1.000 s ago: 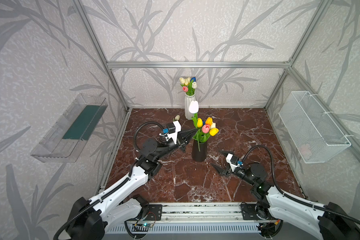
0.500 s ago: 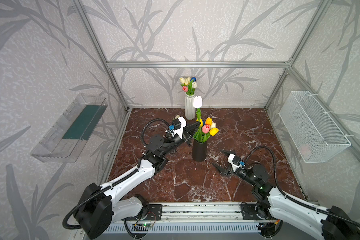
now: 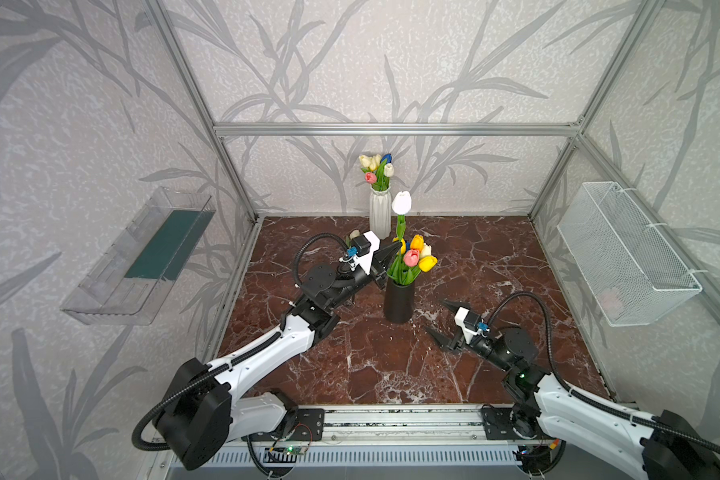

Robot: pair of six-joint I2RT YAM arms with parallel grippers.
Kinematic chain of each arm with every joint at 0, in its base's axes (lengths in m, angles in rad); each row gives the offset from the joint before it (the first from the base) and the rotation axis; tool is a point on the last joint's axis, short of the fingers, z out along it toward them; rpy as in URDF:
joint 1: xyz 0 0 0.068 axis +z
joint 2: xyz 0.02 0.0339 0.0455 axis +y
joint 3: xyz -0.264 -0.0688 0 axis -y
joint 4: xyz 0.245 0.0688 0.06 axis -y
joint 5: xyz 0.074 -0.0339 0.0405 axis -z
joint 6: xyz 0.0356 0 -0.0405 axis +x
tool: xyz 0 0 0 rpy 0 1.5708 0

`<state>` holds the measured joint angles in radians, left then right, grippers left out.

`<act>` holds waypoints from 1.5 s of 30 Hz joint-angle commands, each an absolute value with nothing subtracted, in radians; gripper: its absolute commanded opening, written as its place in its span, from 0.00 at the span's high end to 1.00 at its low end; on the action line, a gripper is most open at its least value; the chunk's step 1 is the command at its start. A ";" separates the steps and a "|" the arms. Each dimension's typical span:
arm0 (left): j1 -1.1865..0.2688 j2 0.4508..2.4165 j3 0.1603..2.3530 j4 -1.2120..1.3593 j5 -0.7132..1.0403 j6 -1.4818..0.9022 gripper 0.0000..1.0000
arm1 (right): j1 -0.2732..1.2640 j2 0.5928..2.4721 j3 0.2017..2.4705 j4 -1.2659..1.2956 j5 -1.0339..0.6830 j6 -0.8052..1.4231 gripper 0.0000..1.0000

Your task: Arrange the flowers into the vase

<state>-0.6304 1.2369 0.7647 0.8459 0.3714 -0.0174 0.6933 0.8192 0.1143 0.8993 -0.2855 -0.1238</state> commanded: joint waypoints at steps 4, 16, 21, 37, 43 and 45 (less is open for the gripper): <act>-0.633 1.234 0.714 0.845 0.367 0.003 1.00 | 0.699 0.813 0.108 0.913 -0.274 -0.129 0.20; -0.638 1.146 0.697 0.728 0.393 0.029 1.00 | 0.699 0.839 0.113 0.920 -0.277 -0.127 0.20; -0.638 1.121 0.728 0.643 0.405 0.051 1.00 | 0.698 0.845 0.114 0.923 -0.282 -0.127 0.19; -0.641 1.171 0.699 0.726 0.391 0.033 0.57 | 0.699 0.848 0.116 0.921 -0.284 -0.126 0.19; -0.639 1.141 0.722 0.655 0.375 0.062 0.57 | 0.699 0.856 0.120 0.925 -0.291 -0.123 0.19; -0.640 1.123 0.730 0.629 0.363 0.077 0.56 | 0.699 0.855 0.119 0.922 -0.291 -0.124 0.19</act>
<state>-0.6357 1.1538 0.7025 0.6846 0.3767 0.0425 0.6933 0.8547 0.1143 0.8997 -0.2882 -0.1238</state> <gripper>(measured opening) 0.441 0.810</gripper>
